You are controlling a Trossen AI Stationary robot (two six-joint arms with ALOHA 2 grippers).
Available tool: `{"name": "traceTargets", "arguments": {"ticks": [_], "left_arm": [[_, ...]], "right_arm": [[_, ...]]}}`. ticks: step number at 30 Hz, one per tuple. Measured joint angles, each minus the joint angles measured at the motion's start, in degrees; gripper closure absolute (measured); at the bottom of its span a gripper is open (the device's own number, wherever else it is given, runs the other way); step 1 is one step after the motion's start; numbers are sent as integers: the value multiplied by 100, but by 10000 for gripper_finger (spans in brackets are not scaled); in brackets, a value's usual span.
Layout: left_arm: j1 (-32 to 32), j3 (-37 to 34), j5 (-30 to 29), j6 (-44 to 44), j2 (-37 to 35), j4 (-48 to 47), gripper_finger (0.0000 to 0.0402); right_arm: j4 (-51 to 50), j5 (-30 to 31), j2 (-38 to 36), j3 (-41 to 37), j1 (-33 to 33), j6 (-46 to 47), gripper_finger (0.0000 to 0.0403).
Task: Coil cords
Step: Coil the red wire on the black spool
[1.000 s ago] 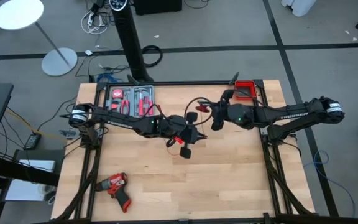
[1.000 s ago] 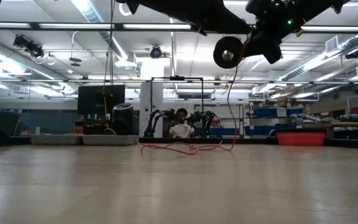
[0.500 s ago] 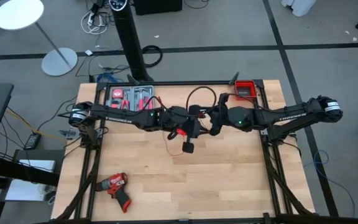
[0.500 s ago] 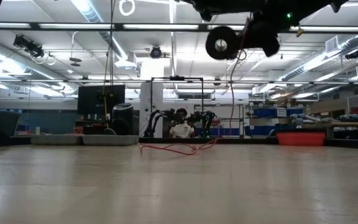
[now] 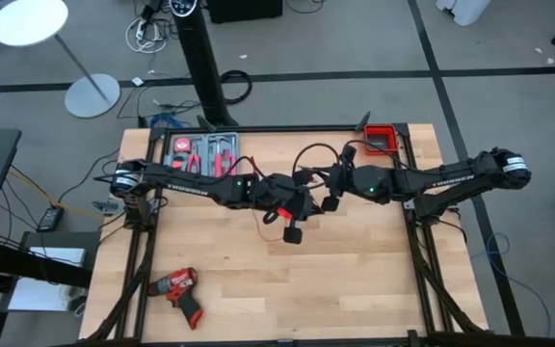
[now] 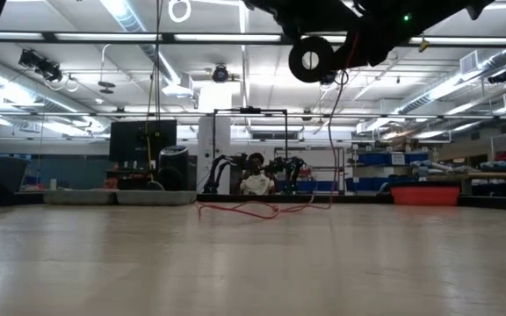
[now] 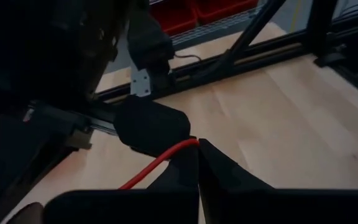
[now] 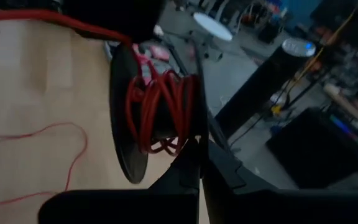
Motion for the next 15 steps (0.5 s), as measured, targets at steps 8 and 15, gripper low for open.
{"name": "traceTargets", "arguments": {"ticks": [8, 15], "left_arm": [[-54, -14, -558, -24, 30, 78, 368], [-139, -24, -911, 559, 20, 74, 288]], "right_arm": [[-244, 162, -19, 13, 2, 237, 403], [-238, 230, -29, 33, 2, 55, 403]]}}
